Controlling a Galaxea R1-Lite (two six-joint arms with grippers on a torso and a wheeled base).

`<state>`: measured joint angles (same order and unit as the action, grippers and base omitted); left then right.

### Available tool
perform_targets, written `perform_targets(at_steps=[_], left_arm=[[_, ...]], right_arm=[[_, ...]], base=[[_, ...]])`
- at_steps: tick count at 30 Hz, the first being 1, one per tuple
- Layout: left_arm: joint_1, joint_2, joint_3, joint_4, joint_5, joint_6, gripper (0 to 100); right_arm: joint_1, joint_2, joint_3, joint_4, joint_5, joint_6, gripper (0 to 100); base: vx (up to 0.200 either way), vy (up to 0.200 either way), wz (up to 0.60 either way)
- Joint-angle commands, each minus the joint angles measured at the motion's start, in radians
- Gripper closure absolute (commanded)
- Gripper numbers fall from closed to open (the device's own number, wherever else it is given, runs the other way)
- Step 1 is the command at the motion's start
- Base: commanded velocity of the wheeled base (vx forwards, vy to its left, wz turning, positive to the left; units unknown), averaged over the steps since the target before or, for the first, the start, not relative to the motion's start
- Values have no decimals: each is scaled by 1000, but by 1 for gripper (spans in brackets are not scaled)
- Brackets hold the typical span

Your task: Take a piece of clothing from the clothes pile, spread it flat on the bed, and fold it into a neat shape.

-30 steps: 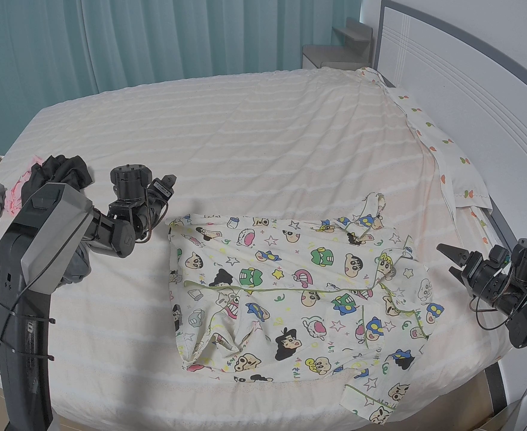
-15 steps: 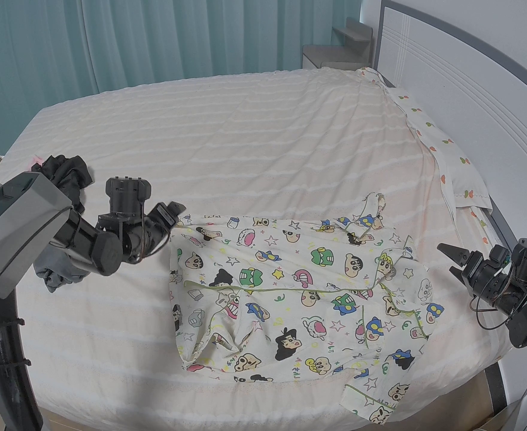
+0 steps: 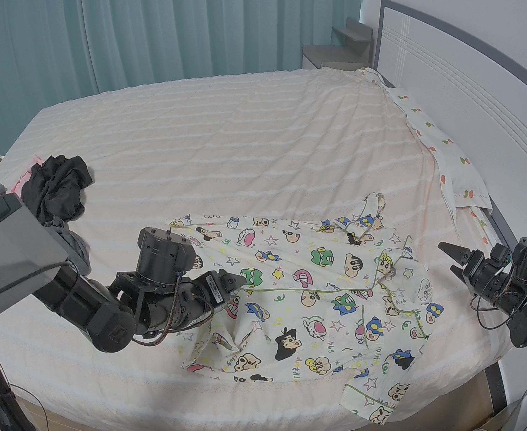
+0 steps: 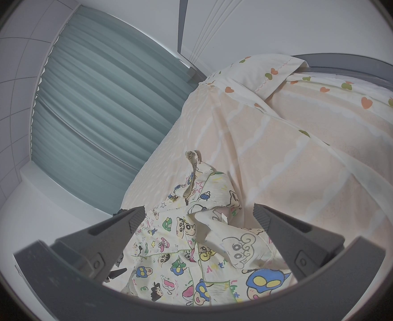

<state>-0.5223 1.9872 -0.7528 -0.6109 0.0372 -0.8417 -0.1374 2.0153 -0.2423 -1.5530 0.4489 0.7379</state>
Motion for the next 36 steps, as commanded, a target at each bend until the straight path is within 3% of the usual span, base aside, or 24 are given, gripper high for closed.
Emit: perform_targets(at_steps=[1,25,26,36], left_arm=[[-28,-16,35,-1,1,0,0],[-59,91,113,-87,9,-7,0],[-59,94,118,-93,10,-7,100],[-61,67,167,-107,18,-4,100]], right_arm=[[-1,-3,0,-13,1,0,0],[1,-1,0,-13,1,0,0],[1,-1,0,-13,1,0,0],[2,-3,0,-13,1,0,0]], base=[[0,0,0],[0,0,0],[0,0,0],[0,0,0]])
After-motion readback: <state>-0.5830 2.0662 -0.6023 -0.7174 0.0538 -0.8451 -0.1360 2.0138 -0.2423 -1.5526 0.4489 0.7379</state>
